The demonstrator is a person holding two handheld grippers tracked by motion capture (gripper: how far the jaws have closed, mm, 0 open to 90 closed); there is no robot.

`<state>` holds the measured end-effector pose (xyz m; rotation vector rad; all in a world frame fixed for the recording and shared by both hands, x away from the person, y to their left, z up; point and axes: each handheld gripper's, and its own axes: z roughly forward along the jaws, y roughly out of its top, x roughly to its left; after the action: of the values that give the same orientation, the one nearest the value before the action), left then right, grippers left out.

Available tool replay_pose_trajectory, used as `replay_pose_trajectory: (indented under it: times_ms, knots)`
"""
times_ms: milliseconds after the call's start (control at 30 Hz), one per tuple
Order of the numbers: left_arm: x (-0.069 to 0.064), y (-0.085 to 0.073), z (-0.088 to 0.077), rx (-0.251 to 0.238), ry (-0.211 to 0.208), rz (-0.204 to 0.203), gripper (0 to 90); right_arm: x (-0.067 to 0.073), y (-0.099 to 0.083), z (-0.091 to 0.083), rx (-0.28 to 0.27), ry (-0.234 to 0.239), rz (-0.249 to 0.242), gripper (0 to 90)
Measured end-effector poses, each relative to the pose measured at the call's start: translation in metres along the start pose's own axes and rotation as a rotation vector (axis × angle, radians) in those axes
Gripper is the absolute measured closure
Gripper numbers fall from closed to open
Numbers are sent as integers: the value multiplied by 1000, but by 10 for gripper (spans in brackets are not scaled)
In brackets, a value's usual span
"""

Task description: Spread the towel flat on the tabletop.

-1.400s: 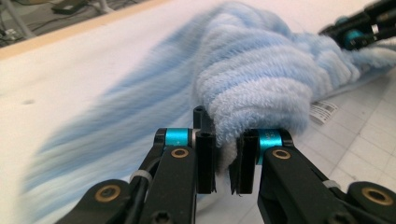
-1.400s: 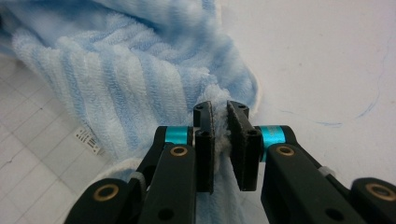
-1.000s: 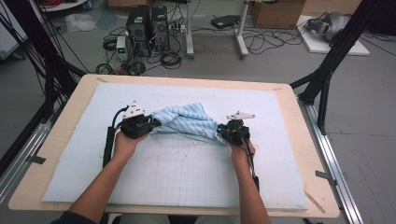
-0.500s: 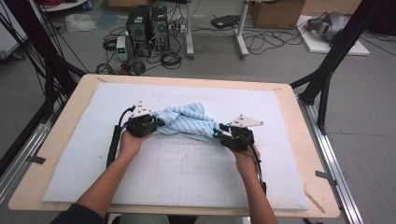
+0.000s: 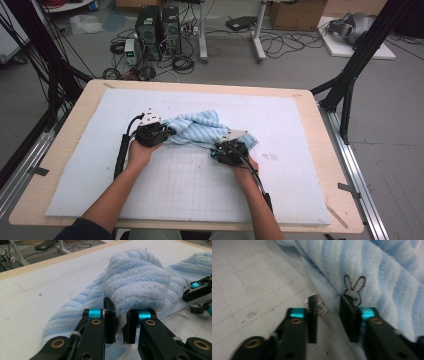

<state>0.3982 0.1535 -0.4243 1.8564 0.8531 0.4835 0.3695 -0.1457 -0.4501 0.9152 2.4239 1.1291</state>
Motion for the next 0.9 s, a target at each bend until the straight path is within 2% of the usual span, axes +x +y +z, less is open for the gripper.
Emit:
replay_pose_trajectory:
  times_ms: [33,133,200,267,300,333,400,467,600,700,767,833,900]
  knots:
    - [1,0,0,0,1,-2,823,-2,0,-1,2,12,22,853]
    - [2,0,-2,-3,4,-8,820,-4,-2,-5,16,70,40,898]
    - [3,0,-2,-4,7,-12,819,3,-3,-6,28,87,8,898]
    - [4,0,-2,-5,8,-15,819,8,-3,-7,29,133,-4,898]
    - [3,0,-3,-5,7,-15,819,11,-4,-7,31,132,-19,897]
    - [3,0,-3,-5,8,-13,819,14,-3,-9,31,125,-29,891]
    - [3,0,-2,-4,6,-10,819,16,1,-11,-13,103,-51,774]
    - [3,0,-2,-6,9,-10,818,15,4,-12,-49,64,-55,716]
    - [3,0,-2,-2,2,-13,818,7,2,-3,-38,-2,-27,576]
    - [2,0,-1,-3,1,-13,818,3,3,4,-10,-32,-8,542]
    - [2,0,-1,1,2,-9,818,2,4,6,-6,-37,-35,584]
    - [2,0,-1,-2,4,-11,818,2,4,6,-5,-23,-30,729]
    - [3,0,-2,-4,4,-16,818,2,4,6,-2,-21,-44,831]
